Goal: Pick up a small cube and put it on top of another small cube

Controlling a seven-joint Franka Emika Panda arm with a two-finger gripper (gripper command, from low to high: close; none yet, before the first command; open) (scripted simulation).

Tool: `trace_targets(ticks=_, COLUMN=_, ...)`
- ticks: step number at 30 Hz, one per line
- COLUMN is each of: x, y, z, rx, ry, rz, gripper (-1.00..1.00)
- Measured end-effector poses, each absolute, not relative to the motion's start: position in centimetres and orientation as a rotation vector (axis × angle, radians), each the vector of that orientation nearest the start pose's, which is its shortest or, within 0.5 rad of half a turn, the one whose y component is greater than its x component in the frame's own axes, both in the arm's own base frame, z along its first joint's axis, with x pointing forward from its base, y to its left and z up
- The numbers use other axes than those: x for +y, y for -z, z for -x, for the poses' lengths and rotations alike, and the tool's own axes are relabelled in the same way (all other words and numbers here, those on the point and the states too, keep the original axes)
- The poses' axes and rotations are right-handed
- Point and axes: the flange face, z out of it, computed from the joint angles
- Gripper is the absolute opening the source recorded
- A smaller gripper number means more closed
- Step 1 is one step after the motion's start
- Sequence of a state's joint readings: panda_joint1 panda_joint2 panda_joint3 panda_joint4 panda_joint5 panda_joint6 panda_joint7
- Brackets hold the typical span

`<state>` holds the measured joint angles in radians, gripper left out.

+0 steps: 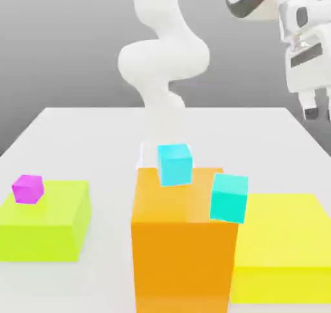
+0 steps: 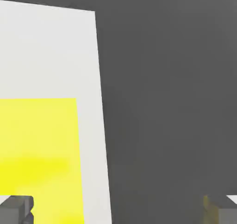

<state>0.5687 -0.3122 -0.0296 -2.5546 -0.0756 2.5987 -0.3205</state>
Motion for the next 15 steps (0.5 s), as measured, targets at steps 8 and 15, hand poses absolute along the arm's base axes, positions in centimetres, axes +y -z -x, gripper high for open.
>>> trace_targets(ticks=8, x=28.7, y=-32.6, z=-33.8, rx=-2.07, ry=0.355, rz=2.375, gripper=0.0)
trace_targets(ticks=15, x=31.9, y=-25.3, z=-27.4, rx=-2.572, ry=0.17, rz=1.839, gripper=0.0)
